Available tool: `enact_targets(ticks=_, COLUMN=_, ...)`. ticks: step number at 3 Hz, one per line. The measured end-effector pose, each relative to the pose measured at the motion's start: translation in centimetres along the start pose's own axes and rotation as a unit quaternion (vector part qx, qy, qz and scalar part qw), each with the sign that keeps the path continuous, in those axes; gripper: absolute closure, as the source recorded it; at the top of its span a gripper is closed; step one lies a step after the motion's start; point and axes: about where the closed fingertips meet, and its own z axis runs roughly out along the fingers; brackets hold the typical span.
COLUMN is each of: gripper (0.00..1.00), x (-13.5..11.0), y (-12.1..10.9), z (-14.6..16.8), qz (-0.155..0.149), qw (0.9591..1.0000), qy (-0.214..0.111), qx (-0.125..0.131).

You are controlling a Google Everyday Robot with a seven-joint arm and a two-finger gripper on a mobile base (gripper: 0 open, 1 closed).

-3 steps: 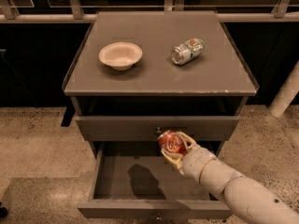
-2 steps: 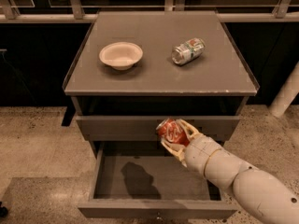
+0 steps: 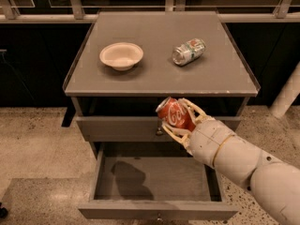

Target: Pick coke can from middle drawer and place on counter

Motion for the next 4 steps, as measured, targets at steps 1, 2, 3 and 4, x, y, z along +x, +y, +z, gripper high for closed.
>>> enact_targets(ticks=1, gripper=1.0, x=-0.4, y=0.0, z=0.0, qz=-0.002, qw=1.0, qy=-0.003, qx=0.001)
enact_targets(ticks=2, gripper=1.0, x=-1.4, y=-0.9, z=-0.1, qz=-0.01, qw=0.9999, qy=-0.001, qx=0.006)
enact_targets(ticks=3, gripper=1.0, x=-3.2, y=-3.6, z=-0.3, qz=-0.036, qw=0.9991, qy=-0.009, qx=0.021)
enact_targets(ticks=4, gripper=1.0, x=-4.1, y=-6.7, z=-0.1, qz=-0.052, qw=0.9978, qy=-0.013, qx=0.039)
